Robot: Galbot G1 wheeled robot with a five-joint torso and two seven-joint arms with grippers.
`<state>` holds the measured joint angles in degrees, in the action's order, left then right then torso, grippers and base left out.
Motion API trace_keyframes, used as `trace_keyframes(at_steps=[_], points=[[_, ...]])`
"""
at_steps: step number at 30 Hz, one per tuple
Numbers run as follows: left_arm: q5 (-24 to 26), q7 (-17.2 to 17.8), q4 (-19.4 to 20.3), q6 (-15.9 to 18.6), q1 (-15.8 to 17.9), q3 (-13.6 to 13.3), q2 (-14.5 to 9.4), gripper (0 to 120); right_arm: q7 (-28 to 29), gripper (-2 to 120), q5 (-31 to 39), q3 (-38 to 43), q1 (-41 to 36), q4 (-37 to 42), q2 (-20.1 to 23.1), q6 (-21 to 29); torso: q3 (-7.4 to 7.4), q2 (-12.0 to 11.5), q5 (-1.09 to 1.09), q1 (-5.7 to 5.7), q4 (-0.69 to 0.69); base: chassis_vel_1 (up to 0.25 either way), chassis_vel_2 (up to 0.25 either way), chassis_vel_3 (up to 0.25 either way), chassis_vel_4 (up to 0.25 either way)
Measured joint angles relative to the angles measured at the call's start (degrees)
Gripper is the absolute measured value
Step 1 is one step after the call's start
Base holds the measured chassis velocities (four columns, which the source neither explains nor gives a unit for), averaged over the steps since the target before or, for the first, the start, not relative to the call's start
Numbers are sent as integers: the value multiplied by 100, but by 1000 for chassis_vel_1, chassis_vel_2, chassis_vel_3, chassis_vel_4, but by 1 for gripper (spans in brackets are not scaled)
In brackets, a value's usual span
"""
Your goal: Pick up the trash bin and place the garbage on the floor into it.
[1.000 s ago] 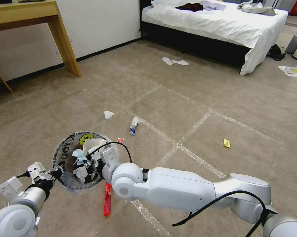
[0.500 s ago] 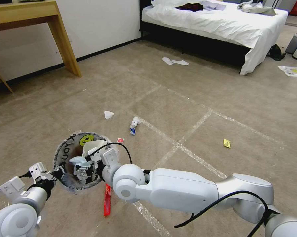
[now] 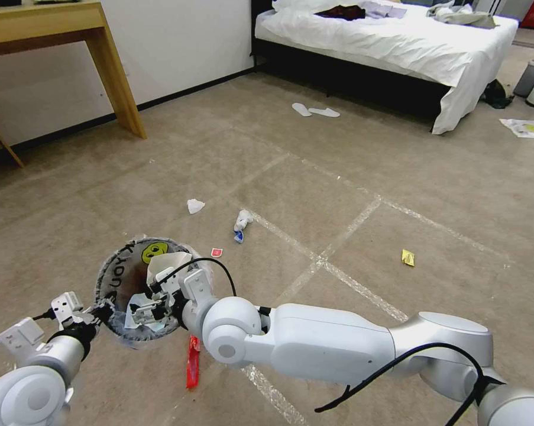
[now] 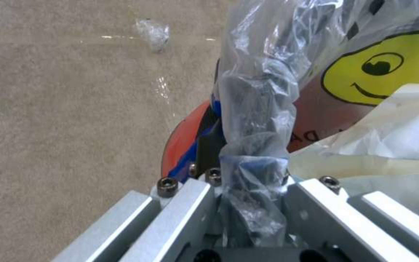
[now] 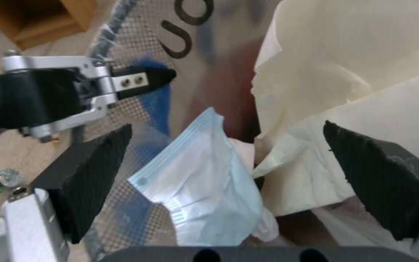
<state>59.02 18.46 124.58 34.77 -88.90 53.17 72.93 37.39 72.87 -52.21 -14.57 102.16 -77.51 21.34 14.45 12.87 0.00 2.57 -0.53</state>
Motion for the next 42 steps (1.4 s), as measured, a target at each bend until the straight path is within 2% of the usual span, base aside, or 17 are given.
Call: trace_keyframes(at_steps=[9,17,22,34,37,42], points=[[-15,0,-8,0,2,-18,29,1,-16,100,-17,120,-80,164,45,-60,0,0,0,0,0,0,0,0,0],[-25,0,-51,0,4,-8,27,1,-393,100,-170,359,-82,337,130,-391,0,0,0,0,0,0,0,0,0],[-33,1,-79,0,13,2,36,1,-835,100,-565,650,-156,504,255,-869,0,0,0,0,0,0,0,0,0],[-85,0,-172,-1,8,22,48,1,-1180,100,-665,1234,-392,824,437,-1228,0,0,0,0,0,0,0,0,0],[-111,1,-202,-3,8,25,58,1,-1380,100,-663,1443,-457,939,517,-1403,0,0,0,0,0,0,0,0,0],[-176,2,-226,-8,7,29,87,1,-2026,100,-701,2022,-707,1090,756,-2000,0,0,0,1,0,0,0,0,0]])
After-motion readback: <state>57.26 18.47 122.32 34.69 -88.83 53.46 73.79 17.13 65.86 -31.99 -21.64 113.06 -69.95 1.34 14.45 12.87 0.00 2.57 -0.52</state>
